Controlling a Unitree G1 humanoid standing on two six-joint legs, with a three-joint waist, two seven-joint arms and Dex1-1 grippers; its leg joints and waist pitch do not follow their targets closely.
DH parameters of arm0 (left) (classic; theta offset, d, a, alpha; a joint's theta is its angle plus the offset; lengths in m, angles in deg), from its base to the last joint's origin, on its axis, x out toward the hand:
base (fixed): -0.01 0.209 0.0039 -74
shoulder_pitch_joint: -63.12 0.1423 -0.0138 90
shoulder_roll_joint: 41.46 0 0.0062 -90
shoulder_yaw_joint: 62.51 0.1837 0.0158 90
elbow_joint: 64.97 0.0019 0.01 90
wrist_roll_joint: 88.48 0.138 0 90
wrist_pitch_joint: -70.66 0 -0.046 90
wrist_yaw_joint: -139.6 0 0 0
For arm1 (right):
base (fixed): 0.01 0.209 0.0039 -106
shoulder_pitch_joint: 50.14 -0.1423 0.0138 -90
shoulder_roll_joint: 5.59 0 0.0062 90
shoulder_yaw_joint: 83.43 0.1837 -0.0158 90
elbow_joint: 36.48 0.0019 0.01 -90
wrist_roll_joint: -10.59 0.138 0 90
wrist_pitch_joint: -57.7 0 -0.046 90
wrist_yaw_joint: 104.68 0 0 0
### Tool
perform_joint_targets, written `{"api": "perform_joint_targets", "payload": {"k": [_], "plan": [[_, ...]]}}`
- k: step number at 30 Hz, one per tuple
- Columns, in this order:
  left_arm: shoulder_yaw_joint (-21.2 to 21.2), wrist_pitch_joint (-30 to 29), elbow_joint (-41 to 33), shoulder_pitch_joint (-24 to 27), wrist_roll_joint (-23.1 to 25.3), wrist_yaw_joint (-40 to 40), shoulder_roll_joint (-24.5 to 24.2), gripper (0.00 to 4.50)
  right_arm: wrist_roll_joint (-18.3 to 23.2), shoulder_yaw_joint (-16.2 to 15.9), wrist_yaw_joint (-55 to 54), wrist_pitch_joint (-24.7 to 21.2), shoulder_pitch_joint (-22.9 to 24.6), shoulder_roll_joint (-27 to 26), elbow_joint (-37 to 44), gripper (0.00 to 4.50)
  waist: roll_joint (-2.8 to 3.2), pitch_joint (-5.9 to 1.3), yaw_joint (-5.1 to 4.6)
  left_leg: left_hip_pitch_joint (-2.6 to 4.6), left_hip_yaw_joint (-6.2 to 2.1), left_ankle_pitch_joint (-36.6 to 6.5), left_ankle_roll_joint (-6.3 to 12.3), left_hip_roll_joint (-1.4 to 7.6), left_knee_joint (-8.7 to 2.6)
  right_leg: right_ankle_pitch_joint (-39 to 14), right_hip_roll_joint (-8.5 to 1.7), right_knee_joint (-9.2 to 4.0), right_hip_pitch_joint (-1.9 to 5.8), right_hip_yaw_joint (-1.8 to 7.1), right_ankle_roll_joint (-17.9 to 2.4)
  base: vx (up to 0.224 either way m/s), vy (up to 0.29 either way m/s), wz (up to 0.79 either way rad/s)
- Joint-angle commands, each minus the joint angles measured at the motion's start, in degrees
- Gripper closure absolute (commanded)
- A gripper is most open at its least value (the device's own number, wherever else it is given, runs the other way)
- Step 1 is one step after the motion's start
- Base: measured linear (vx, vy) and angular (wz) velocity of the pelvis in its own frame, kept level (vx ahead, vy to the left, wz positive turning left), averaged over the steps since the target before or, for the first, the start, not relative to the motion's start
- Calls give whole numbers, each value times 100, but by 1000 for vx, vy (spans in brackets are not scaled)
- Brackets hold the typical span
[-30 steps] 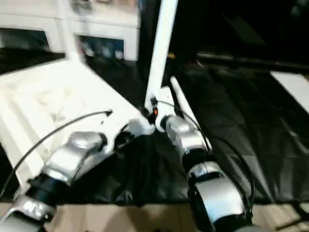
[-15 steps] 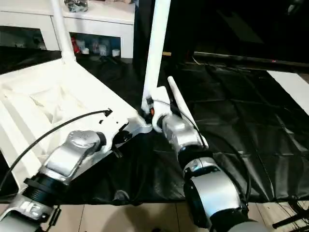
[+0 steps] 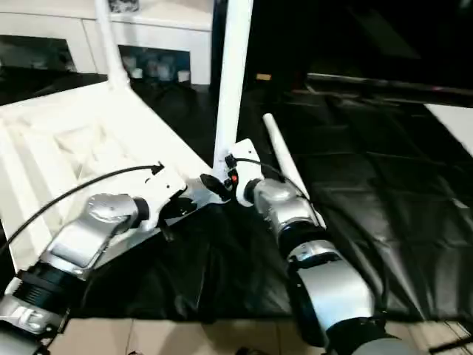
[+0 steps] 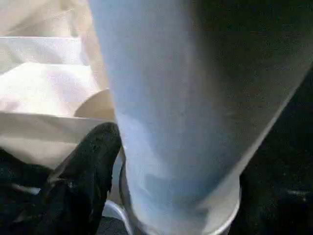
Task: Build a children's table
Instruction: Insert table leg to table base
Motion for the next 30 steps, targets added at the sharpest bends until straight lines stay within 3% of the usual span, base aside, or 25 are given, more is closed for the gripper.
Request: {"api": "perform_joint_targets", "payload": {"k": [1,3,4,5,6,9,10,11,12,13,15,19,21,23,30], "plan": [[213,437,-338,-27,-233,-588,-15,450,-86,-129,489,42,103,122,245,92,93,-554,1,-28,117,-392,394,20,-352,-331,-272,-184,382,364,-1518,95,-33,9],[234,516,-317,-16,-257,-687,-57,450,-85,-155,642,41,142,174,313,92,72,-594,13,-63,130,236,610,-22,-296,574,-238,-73,402,372,-1735,69,-21,8],[287,689,-267,8,-306,-931,-162,450,-99,-247,1050,50,270,323,519,92,53,-610,21,-68,151,730,1030,-65,-220,1369,-199,7,364,377,-1976,63,-22,9],[307,754,-247,15,-316,-1025,-206,450,-103,-288,1229,50,327,386,608,92,51,-594,42,-100,156,705,1219,-62,-211,1379,-220,11,373,394,-2005,55,-22,9],[320,800,-234,20,-320,-1083,-235,450,-104,-317,1350,47,367,429,671,92,52,-585,48,-97,158,607,1273,-51,-213,1248,-228,-3,368,396,-1993,0,0,0],[360,1025,-119,19,-350,-1395,-368,450,-97,-508,1966,15,620,677,1100,92,63,-554,82,-108,144,252,1173,-2,-239,509,-239,-51,391,402,-1841,0,0,0],[369,1093,-81,14,-359,-1471,-398,450,-91,-557,2115,10,686,737,1219,92,67,-531,111,-107,140,-14,961,23,-262,-19,-235,-87,390,402,-1667,0,0,0],[375,1124,-58,10,-366,-1519,-419,450,-85,-587,2213,6,731,776,1302,92,68,-521,120,-101,143,-116,875,30,-272,-173,-232,-100,382,405,-1612,0,0,0],[394,1209,-17,4,-373,-1623,-456,450,-75,-620,2350,11,788,826,1414,92,104,-498,134,-80,144,-389,693,39,-291,-522,-230,-137,356,412,-1527,0,0,0],[408,1281,19,-2,-376,-1710,-485,450,-69,-638,2454,13,831,863,1498,92,87,-482,133,-83,140,-670,520,42,-308,-884,-232,-181,357,418,-1416,0,0,0],[415,1325,33,2,-393,-1802,-512,450,-58,-666,2592,-12,890,905,1626,92,86,-463,134,-70,135,-980,336,39,-328,-1341,-239,-238,349,429,-1237,0,0,0],[438,1469,119,6,-384,-1989,-604,450,-57,-840,3041,-67,1125,1060,2060,92,63,-433,149,-56,119,-1240,201,23,-351,-2000,-237,-326,333,425,-959,0,0,0],[432,1512,154,3,-379,-2017,-613,450,-51,-868,3084,-107,1173,1085,2156,92,64,-445,155,-50,114,-1205,176,30,-350,-2049,-241,-324,325,433,-909,0,0,0],[414,1583,219,-11,-381,-2071,-648,450,-108,-946,3146,-130,1238,1096,2203,92,44,-474,154,-84,107,-957,180,33,-346,-1672,-238,-261,355,434,-1005,0,0,0],[394,1644,301,-14,-346,-2094,-656,450,-146,-970,3137,-203,1312,1043,2253,155,61,-496,158,-106,112,-679,221,24,-327,-1136,-228,-195,379,429,-1169,0,0,0]]}}
